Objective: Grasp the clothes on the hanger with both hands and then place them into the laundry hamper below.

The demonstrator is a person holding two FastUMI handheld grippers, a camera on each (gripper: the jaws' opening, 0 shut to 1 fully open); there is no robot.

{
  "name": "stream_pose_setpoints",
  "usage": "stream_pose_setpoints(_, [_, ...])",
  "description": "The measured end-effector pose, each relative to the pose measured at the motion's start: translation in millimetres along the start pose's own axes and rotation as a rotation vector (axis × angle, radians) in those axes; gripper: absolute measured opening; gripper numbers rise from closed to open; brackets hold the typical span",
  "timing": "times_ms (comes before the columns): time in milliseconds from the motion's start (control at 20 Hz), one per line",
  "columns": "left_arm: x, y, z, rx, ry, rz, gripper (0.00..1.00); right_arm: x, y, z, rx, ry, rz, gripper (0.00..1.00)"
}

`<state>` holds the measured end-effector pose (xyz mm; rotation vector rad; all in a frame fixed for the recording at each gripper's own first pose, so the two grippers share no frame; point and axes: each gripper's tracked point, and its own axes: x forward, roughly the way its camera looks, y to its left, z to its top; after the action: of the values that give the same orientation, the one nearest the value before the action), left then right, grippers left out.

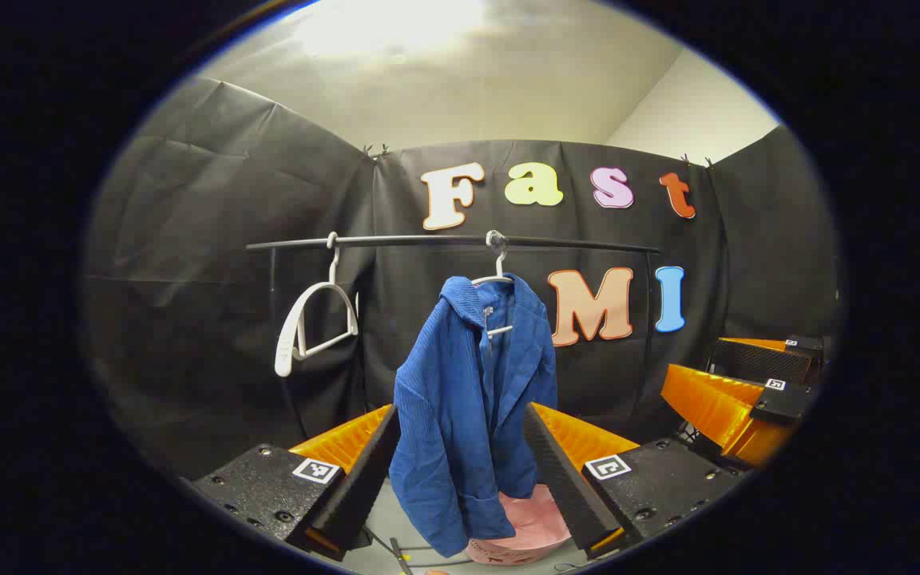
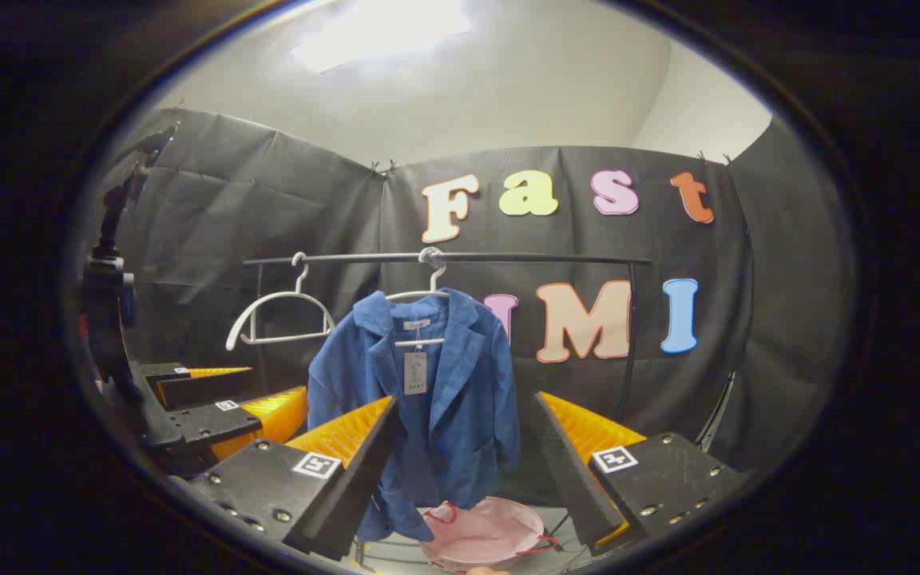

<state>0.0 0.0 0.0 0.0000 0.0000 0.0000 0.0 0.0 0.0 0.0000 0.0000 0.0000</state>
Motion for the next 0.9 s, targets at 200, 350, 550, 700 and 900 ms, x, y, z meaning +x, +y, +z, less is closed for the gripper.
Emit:
stream_pose_setpoints(200, [-0.4,3.3,-3.7,0.003,0.006,0.013,0.97,2.5,-0.7,-4.6,-0.007,0.007,0.004,0.99])
stream_pose_setpoints(350, [0.0,3.4,-4.6,-0.001,0.008,0.015,0.97,4.9,-1.9,-5.7,-0.004,0.005,0.004,0.99])
stream_pose_setpoints(550, [2.2,1.9,-4.9,0.003,0.006,0.014,0.97,7.8,-4.8,-4.4,-0.003,0.001,0.003,0.94])
stream_pose_setpoints(700, [2.5,0.5,-6.8,0.003,0.008,0.010,0.97,6.1,-5.9,-6.3,-0.005,-0.001,0.001,0.94])
stream_pose_setpoints(900, [3.4,0.1,-7.9,0.005,0.012,0.013,0.97,7.6,-9.6,-5.9,-0.007,-0.001,-0.001,0.98])
